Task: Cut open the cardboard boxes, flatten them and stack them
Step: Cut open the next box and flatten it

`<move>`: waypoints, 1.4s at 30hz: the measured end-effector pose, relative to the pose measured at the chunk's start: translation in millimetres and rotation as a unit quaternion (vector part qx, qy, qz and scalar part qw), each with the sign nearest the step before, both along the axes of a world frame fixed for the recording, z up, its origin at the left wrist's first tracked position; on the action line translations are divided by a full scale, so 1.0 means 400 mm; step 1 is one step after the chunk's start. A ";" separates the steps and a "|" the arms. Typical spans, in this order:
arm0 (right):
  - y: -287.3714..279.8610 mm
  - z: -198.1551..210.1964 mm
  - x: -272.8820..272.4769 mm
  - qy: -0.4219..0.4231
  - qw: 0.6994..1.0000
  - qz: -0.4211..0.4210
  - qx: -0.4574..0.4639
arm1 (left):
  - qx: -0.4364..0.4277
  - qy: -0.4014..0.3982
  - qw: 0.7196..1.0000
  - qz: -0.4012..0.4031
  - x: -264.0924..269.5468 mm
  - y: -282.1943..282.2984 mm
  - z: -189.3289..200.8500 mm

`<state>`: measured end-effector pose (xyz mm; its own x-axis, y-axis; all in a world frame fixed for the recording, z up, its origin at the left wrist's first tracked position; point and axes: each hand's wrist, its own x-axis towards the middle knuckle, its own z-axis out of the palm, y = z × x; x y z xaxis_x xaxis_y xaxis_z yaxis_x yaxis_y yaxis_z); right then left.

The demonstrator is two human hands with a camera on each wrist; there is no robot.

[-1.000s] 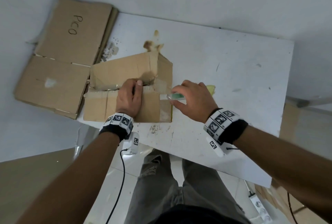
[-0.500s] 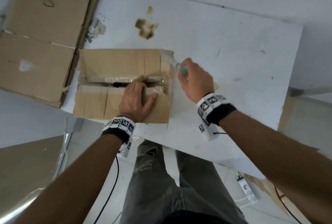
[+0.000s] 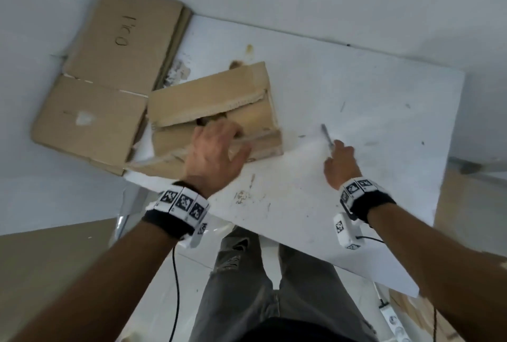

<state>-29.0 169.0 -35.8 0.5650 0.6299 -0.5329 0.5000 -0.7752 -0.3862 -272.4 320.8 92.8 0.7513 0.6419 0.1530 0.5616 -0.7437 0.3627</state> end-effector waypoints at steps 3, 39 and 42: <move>-0.008 -0.018 0.004 -0.038 0.999 0.001 -0.013 | -0.129 0.106 0.985 -0.039 -0.100 -0.058 0.052; 0.320 0.411 -0.129 0.167 0.923 -0.184 0.293 | -0.530 -0.090 0.843 0.024 -0.015 0.362 0.079; 0.355 0.461 -0.161 0.231 0.922 -0.084 0.298 | -0.384 -0.033 0.917 0.104 -0.002 0.395 0.069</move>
<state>-93.3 311.1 148.7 0.4802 0.8135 -0.3281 0.0671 -0.4070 -0.9110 -273.0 478.7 120.5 0.6061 0.7075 -0.3634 0.6197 -0.1336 0.7734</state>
